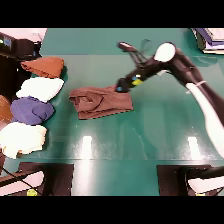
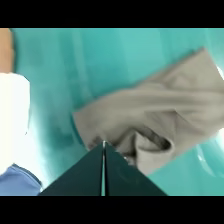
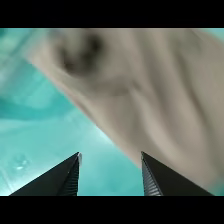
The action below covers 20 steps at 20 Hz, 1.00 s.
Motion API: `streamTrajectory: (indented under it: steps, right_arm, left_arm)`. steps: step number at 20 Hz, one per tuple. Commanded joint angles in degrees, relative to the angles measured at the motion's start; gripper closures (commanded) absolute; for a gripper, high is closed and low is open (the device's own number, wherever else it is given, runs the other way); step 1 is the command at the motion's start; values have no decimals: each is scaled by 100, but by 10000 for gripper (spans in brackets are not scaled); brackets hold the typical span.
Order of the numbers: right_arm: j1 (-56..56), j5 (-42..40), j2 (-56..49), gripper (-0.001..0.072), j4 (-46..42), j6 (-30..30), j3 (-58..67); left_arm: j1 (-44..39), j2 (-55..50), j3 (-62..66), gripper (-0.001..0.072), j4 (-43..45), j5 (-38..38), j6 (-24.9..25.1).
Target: Fold the shirts.
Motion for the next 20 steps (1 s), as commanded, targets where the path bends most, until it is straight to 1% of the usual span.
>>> streamTrajectory:
  steps: [1,2,3,4,7,10,13,17,18,19,20]
  right_arm:
    - [-1104,42,584,207,98,76,-1259]
    - [-1311,37,629,113,282,76,-1440]
    - [-1512,28,647,105,457,76,-1578]
    - [-1663,13,645,106,570,76,-1657]
    - [-1814,11,647,113,669,76,-1690]
    - [-1788,2,647,113,695,76,-1690]
    - [-1788,15,647,113,697,76,-1690]
    - [-1788,15,647,114,697,76,-1690]
    - [-1788,15,647,113,697,76,-1690]
    - [-1788,15,647,113,697,76,-1690]
    - [-1788,15,647,114,697,76,-1690]
  left_arm:
    - [22,26,-789,277,-605,-369,-153]
    - [22,28,-1193,151,-793,-389,-151]
    - [-15,33,-1602,199,-933,-334,-90]
    - [-133,33,-2037,214,-927,-203,33]
    - [-754,33,-3244,214,-907,605,205]
    - [-1207,31,-4072,214,-807,1506,203]
    - [-1226,31,-4323,214,-577,2107,149]
    - [-1226,31,-4328,216,-702,2221,317]
    - [-1226,31,-4325,323,-702,2218,328]
    - [-1226,31,-4325,592,-702,2199,385]
    - [-1226,31,-4323,683,-702,2138,535]
